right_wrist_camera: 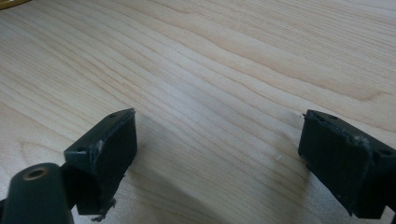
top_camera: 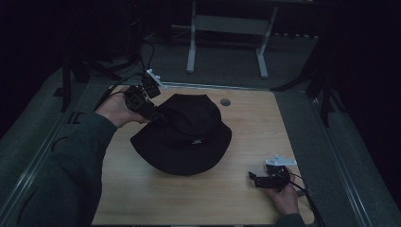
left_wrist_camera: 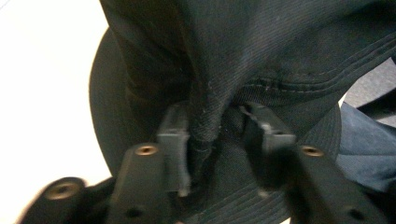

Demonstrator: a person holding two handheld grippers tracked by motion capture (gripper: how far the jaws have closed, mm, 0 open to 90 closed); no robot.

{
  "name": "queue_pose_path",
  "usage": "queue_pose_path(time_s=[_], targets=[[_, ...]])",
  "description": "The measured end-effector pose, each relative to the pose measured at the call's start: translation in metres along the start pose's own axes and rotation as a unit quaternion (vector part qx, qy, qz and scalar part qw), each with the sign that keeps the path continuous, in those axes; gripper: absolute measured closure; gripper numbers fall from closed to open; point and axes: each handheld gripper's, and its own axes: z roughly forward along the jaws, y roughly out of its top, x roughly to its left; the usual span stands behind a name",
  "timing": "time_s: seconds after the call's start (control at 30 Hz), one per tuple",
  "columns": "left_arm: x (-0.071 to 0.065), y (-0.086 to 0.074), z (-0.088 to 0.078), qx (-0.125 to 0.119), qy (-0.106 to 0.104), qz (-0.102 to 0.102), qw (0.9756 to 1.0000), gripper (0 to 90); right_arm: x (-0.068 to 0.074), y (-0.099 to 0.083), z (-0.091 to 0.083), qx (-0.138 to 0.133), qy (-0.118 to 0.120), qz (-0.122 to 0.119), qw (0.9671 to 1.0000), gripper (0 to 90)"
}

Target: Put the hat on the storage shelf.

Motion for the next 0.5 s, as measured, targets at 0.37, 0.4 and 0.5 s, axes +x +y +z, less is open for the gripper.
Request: queue_pose_path(time_s=[0.37, 0.4, 0.5], targets=[[0.008, -0.017, -0.015, -0.029, 0.021, -0.036, 0.9987, 20.6, 0.000, 0.000, 0.000, 0.000, 0.000, 0.000, 1.0000, 11.3], [0.010, -0.019, -0.017, -0.032, 0.028, -0.043, 0.9982, 19.4, 0.000, 0.000, 0.000, 0.000, 0.000, 0.000, 1.0000, 11.4], [0.015, -0.026, -0.021, -0.040, 0.037, -0.055, 0.9970, 18.9, 0.000, 0.000, 0.000, 0.000, 0.000, 0.000, 1.0000, 11.4]])
